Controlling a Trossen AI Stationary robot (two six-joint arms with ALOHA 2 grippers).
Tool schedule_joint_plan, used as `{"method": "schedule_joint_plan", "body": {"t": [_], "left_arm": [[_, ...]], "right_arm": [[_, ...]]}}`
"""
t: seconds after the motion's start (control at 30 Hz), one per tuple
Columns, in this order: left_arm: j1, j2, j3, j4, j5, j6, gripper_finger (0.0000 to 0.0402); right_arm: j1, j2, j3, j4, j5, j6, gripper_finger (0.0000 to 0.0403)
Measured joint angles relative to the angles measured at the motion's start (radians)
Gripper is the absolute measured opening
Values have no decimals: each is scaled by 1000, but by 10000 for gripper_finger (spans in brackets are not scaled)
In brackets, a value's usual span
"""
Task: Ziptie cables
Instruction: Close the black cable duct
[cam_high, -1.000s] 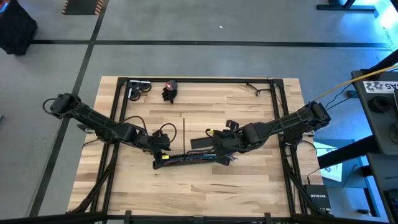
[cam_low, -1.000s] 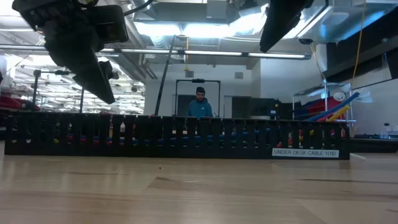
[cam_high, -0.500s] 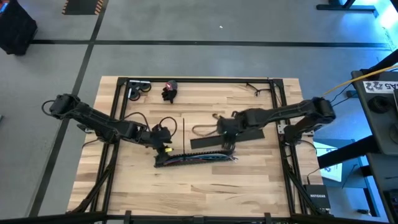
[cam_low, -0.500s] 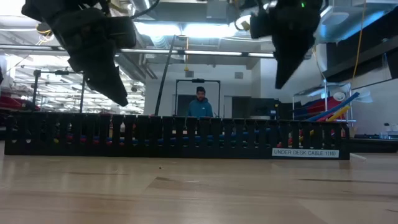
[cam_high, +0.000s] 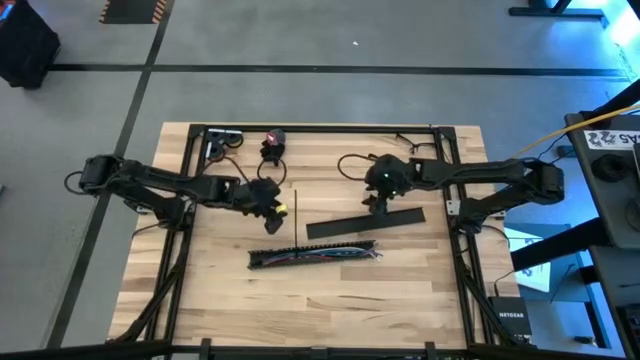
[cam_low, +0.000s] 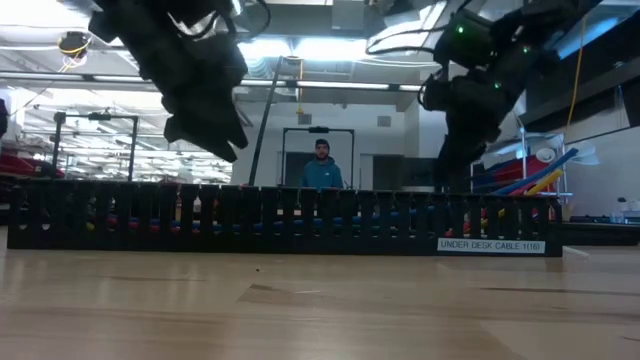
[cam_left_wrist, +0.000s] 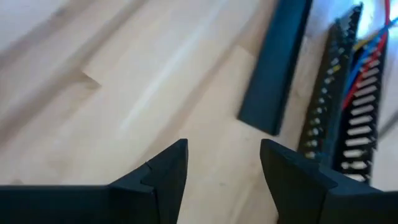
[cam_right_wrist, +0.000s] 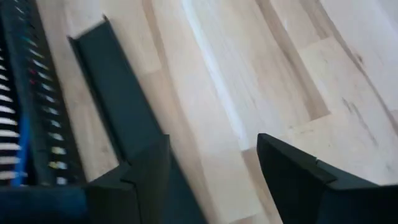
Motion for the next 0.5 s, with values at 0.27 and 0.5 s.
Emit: {"method": "schedule_joint_plan", "body": {"t": [0.27, 0.5], "left_arm": [[30, 1, 0, 17, 0, 18, 180], [9, 17, 0, 14, 0, 171, 174]], "right_arm": [[-5, 5, -10, 22, 4, -224, 237], [-4, 6, -10, 82, 63, -240, 237]]}}
